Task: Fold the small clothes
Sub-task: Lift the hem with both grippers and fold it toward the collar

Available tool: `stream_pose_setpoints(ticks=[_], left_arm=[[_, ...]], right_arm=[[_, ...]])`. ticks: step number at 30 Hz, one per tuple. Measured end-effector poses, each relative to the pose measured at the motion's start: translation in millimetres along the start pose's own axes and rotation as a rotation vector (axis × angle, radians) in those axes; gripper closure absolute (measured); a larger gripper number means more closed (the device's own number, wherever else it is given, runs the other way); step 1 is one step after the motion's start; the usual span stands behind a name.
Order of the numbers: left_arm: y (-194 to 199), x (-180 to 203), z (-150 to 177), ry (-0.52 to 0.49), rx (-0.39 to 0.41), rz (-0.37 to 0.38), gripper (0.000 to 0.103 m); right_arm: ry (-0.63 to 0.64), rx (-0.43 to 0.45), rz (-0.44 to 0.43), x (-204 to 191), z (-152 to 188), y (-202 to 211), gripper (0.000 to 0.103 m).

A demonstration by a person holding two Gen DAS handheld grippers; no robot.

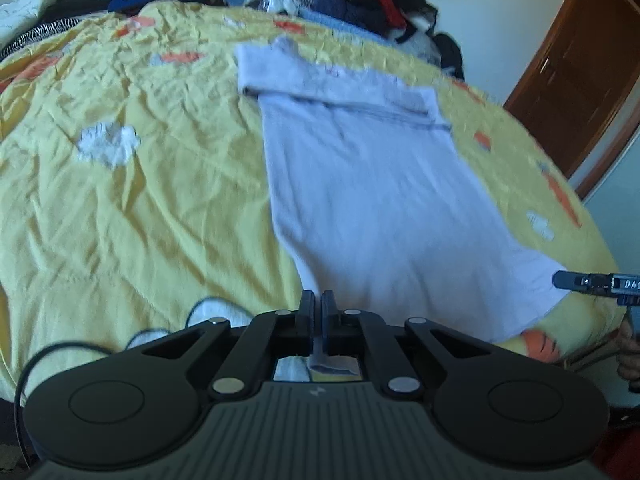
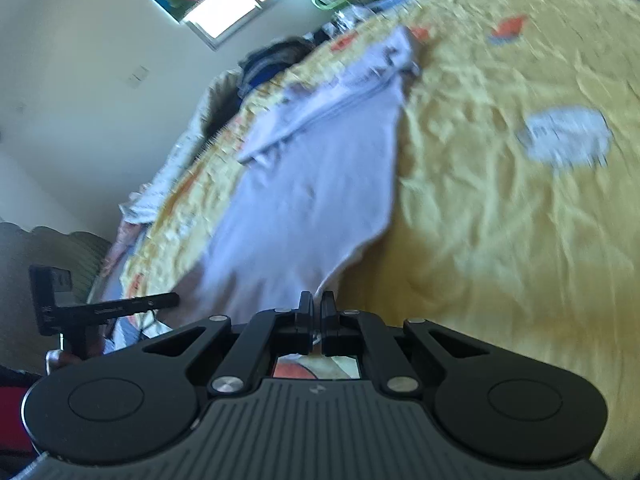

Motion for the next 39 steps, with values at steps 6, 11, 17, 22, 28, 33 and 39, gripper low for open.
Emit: stream_pose_setpoints(ticks=[6,11,17,22,28,33,39], left_arm=[[5,10,-10,-0.052,0.005,0.006,0.1],[-10,1,8,-0.051,-0.087,-0.03,0.1],[-6,-23,15,0.004,-0.103,-0.039,0.08],[-1,-31,14,0.046,-0.073,0.025,0.02],[-10,-14,20,0.096,-0.149,0.228,0.02],[-24,1,19,0.134,-0.161,0.35,0.021],[-42,-3,22,0.165,-0.197,0.291,0.095]], right_arm=[[0.049,0.05,-0.021,-16,-23,3,0.097],[0.055,-0.002,0.029,-8,-13,-7,0.096],[0.014,-0.042,0.092,15,6,-13,0.086],[-0.015,-0.049,0.071,21,14,-16,0.074],[-0.055,-0.046,0.024,24,15,-17,0.073],[-0.089,-0.039,-0.013,27,15,-18,0.073],[-0.107,-0.034,-0.036,29,17,-19,0.076]])
Point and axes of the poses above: each gripper's, at about its wrist camera, not at the fingertips, and y roughly against the way its jaws point, x to its right, z to its underside, the point moved 8 cm from there along -y, roughly the way its jaws point, and after that the axes turned 3 degrees about y, right-handed, at the moved point
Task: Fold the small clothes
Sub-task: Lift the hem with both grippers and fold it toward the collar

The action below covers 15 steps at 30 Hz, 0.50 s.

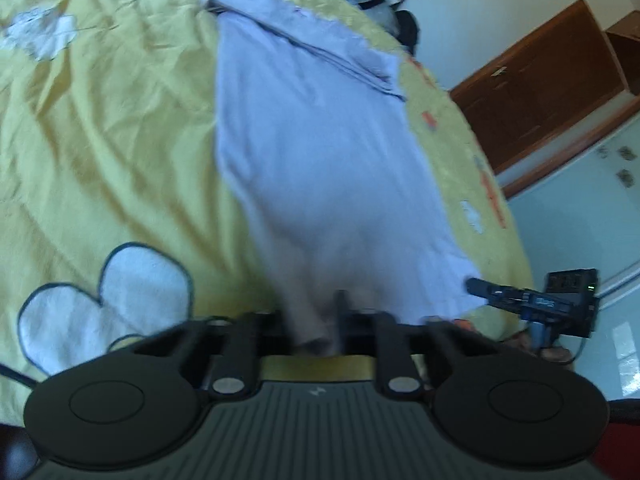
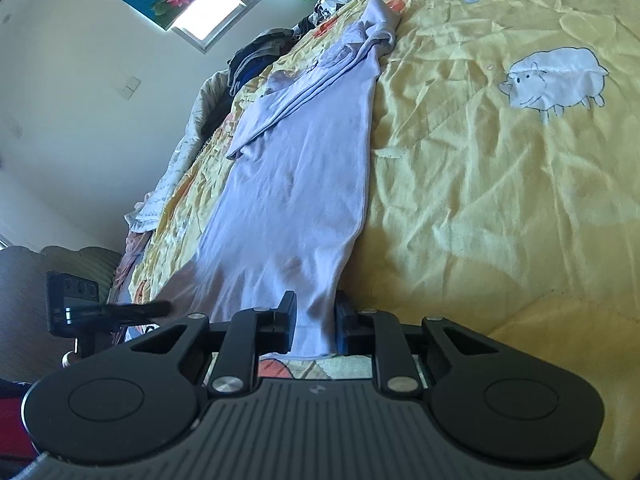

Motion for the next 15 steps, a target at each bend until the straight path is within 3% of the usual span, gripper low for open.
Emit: stream_pose_setpoints(ticks=[4,8,11,15], left_arm=[[2,5,4,-0.043,0.018,-0.053,0.099],[3,20,0,-0.14,0.06,-0.138,0.099],[9,36,-6,-0.219,0.101,-0.176,0.099],[18,60,-15,-0.331,0.175,-0.233,0.099]], right_arm=[[0.017,-0.002,0.012,0,3,3,0.079],[0.016,-0.005,0.04,-1,3,3,0.097],[0.03,0.002,0.056,-7,2,3,0.097],[0.063,0.03,0.016,-26,-8,9,0.097]])
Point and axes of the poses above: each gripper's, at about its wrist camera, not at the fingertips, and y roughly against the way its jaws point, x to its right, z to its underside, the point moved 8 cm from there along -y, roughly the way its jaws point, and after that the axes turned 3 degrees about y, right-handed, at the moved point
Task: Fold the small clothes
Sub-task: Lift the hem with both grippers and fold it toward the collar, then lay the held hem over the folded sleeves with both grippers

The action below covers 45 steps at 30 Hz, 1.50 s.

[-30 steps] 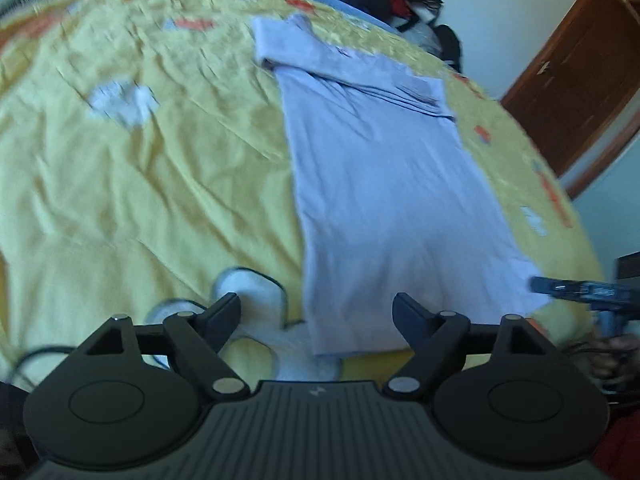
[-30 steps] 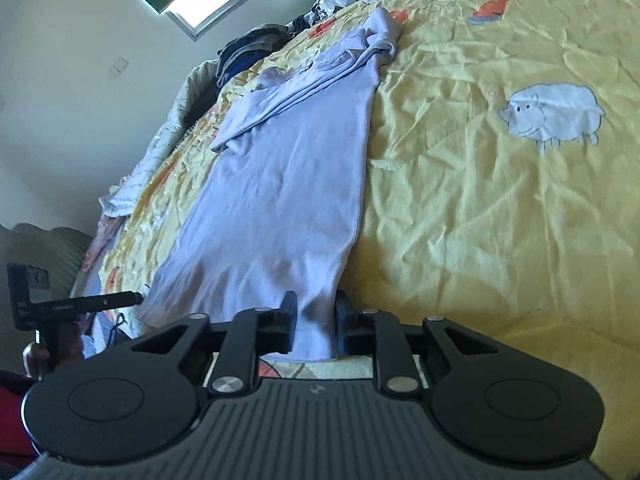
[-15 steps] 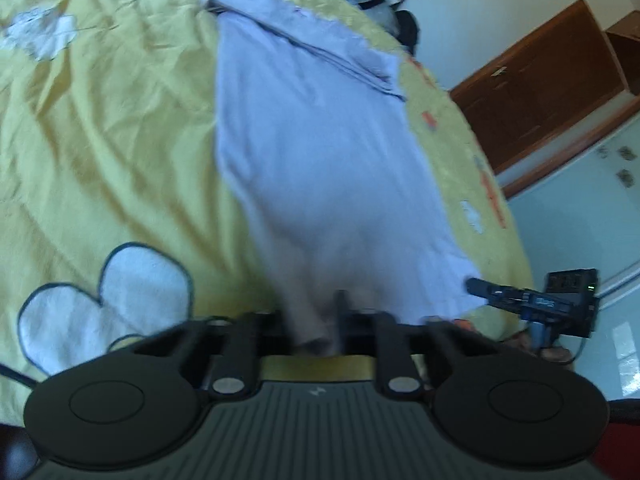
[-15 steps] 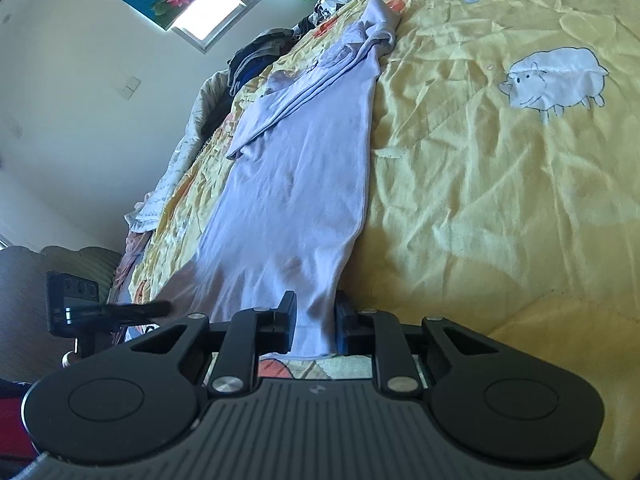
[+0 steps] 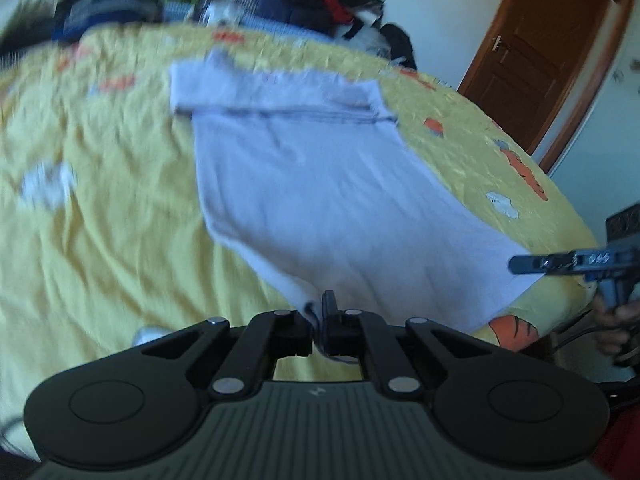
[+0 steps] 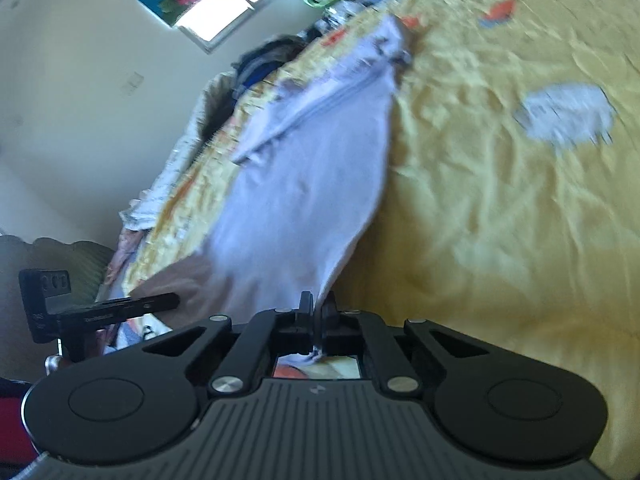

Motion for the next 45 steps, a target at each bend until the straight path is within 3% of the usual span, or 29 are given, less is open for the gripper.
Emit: stream_pose_setpoints(ticks=[4,9,21,29,38,45], left_arm=[[8,13,-15,-0.064,0.081,-0.029,0.099],[13,16,-31,-0.062,0.155,-0.053,0.099],[19,-19,-85,0.102,0.312,-0.097,0.099],[13,-36,-96,0.246,0.319,-0.052,0.099],[11,-45,-127,0.294,0.397,-0.08,0.099],[-10,-60,-149,0.341,0.408,-0.115,0.099]], right_arm=[[0.012,0.051,-0.047,-18,-17,4,0.097],[0.021,0.091,-0.069,-27,-39,-5,0.097],[0.059,0.238,-0.03,-27,-100,-21,0.096],[0.054,0.264,-0.003,-23,-117,-26,0.096],[0.049,0.318,0.024,-17,-138,-25,0.096],[0.017,0.347,0.05,-3,-162,-38,0.096]])
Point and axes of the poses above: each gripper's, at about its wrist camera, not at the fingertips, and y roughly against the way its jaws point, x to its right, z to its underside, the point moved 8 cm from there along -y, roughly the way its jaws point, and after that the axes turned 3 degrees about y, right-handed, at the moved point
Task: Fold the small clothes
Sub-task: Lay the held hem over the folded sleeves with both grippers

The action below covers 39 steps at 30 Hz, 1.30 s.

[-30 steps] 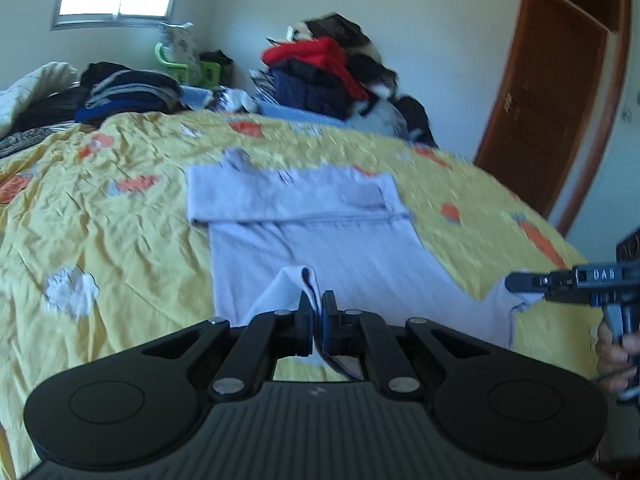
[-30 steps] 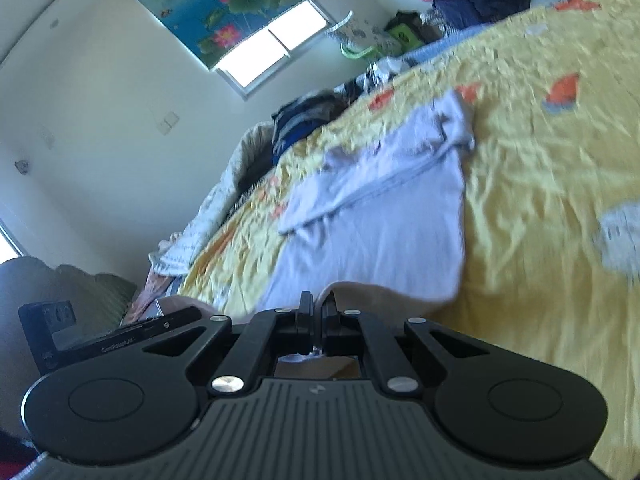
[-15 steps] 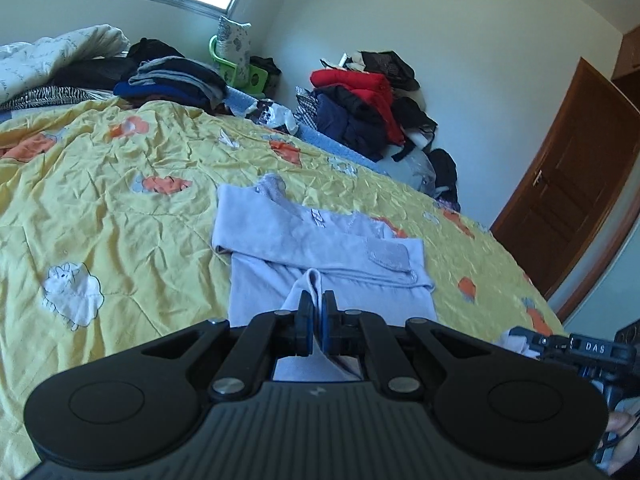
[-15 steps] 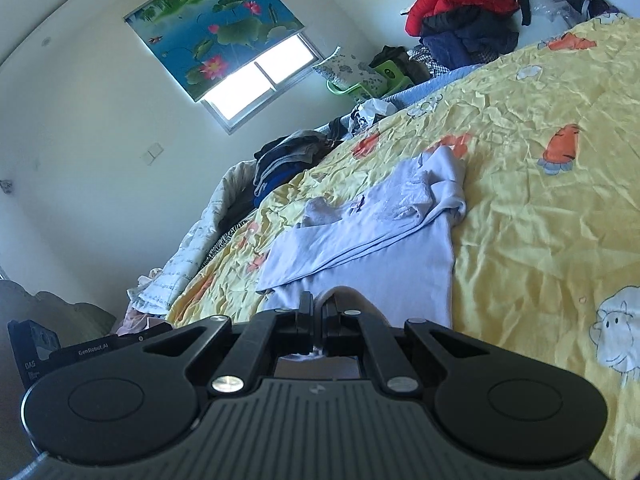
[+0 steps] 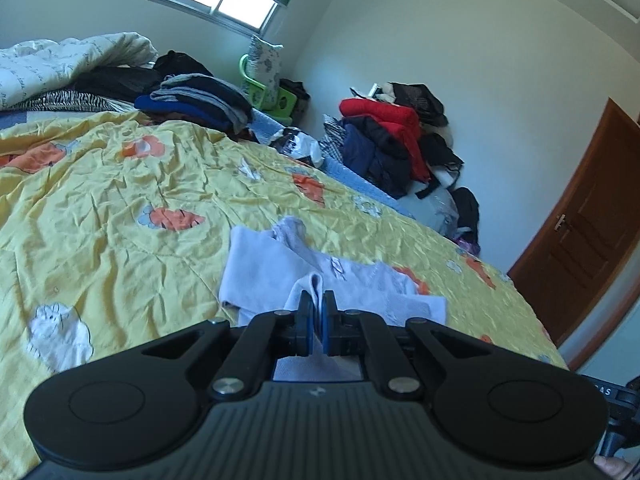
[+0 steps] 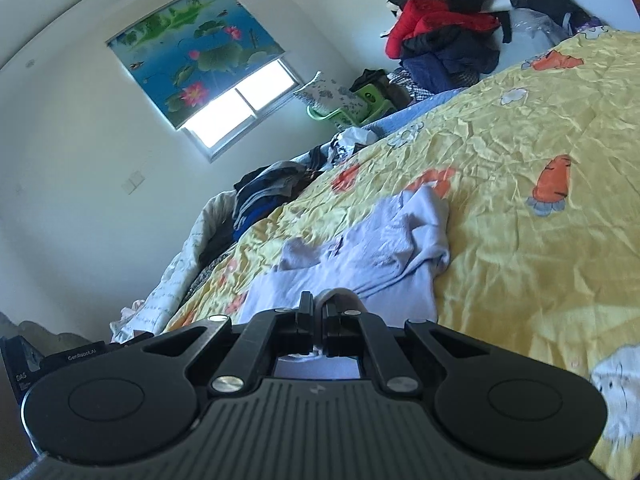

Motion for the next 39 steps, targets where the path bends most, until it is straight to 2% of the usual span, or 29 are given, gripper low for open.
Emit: stream_pose_setpoints(ticks=[7,14,23,39], left_arm=[[-32,2,-7,-0.055,-0.019,-0.054,0.099],[-56,2,4,-0.115,-0.028,-0.124,0.099],[-71,0,8,-0.163,-0.044,-0.175,0.099],[-87,0,-8,-0.188,-0.021,-0.232,0.099]], right_arm=[[-0.021,-0.001,0.019,15,-10,-28,0.096],[-0.075,-0.019,0.029,35,-3,-52,0.096],[-0.099,-0.039,0.049,51,0,-64,0.096],[-0.073,-0.021,0.059,49,-16,-84,0.096]])
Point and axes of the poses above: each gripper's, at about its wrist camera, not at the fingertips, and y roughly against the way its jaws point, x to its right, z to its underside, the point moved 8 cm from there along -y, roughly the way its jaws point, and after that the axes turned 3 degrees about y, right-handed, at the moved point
